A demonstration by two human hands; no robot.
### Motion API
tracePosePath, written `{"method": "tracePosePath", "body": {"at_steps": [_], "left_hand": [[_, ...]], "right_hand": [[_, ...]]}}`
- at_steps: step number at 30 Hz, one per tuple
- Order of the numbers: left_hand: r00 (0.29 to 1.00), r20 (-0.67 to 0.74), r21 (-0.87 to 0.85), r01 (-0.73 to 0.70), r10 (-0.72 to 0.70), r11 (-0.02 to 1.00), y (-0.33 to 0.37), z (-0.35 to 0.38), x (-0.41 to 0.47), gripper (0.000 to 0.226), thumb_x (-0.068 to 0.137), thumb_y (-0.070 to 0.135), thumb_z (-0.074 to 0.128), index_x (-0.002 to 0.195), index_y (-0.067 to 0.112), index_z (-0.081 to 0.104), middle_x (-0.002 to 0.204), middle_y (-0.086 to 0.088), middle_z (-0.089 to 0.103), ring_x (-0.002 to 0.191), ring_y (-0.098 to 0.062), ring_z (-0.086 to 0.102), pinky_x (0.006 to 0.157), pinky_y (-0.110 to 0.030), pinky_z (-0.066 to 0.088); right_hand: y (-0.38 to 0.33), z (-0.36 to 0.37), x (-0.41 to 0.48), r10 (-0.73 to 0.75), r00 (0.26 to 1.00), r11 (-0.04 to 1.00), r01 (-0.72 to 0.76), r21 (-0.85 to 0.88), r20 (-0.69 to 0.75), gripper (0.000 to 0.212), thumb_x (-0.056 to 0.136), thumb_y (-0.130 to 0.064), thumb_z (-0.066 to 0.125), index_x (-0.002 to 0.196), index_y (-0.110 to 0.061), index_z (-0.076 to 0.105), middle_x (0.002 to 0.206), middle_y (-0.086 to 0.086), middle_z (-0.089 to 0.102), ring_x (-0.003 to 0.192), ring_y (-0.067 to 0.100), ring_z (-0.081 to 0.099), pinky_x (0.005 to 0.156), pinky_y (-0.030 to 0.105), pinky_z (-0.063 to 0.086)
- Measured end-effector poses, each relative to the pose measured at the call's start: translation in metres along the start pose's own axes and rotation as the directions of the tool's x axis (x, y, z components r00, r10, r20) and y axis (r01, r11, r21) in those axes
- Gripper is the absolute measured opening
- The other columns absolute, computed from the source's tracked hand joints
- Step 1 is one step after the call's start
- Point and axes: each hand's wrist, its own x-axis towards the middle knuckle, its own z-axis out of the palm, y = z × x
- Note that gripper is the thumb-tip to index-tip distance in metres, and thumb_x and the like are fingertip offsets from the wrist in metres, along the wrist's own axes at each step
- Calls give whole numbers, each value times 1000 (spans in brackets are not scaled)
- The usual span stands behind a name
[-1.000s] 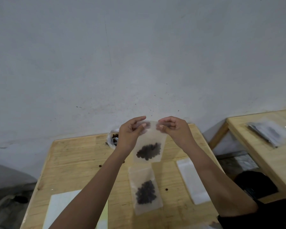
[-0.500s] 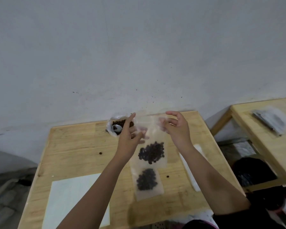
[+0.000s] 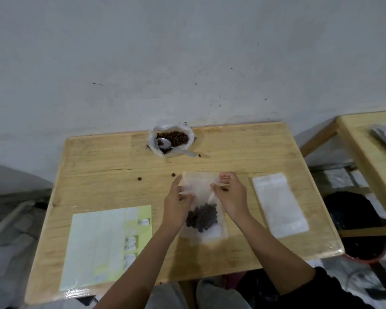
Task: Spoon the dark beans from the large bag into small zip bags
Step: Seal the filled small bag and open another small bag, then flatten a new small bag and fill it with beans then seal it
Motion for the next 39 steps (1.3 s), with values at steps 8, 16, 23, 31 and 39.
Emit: {"method": "tracePosePath", "body": {"at_steps": [8,16,23,31,39], "left_hand": [[997,-14,214,74,-73,974,-9,-4,12,66,79,10,71,137,11,39,116,-1,49,103,-14,50,82,-19,40],[989,-110,460,-39,101,887,12,12,15,54,78,13,68,128,6,48,132,-14,36,121,-29,31,98,-28,27],[948,223,430,-306,228,849,47,95,19,58,84,27,66,134,10,41,136,-6,35,127,-21,30,100,-21,26],[882,463,506,-343,85,791,33,161,10,82,82,36,65,146,12,20,152,-4,19,139,-20,18,112,-29,22],[847,531,628,-415,28,659,23,178,9,107,73,51,70,148,13,4,157,-4,-3,144,-20,0,116,-32,12]], "right_hand": [[10,10,15,-10,988,982,38,-185,152,41,82,-10,68,122,-10,56,118,4,60,105,11,55,87,15,43],[6,-4,23,-85,976,945,143,-294,201,41,81,-13,68,120,-14,58,124,2,56,114,15,52,90,15,35],[25,-100,34,-62,998,961,57,-271,-11,33,85,-12,64,118,-11,59,122,6,60,115,20,54,94,23,40],[86,-163,15,153,986,880,-164,-446,-60,63,88,-22,60,142,-7,30,139,10,43,129,24,40,103,30,33],[96,-162,11,91,990,905,-126,-405,-106,54,89,-23,56,138,-11,38,135,8,48,124,22,45,101,27,33]]}}
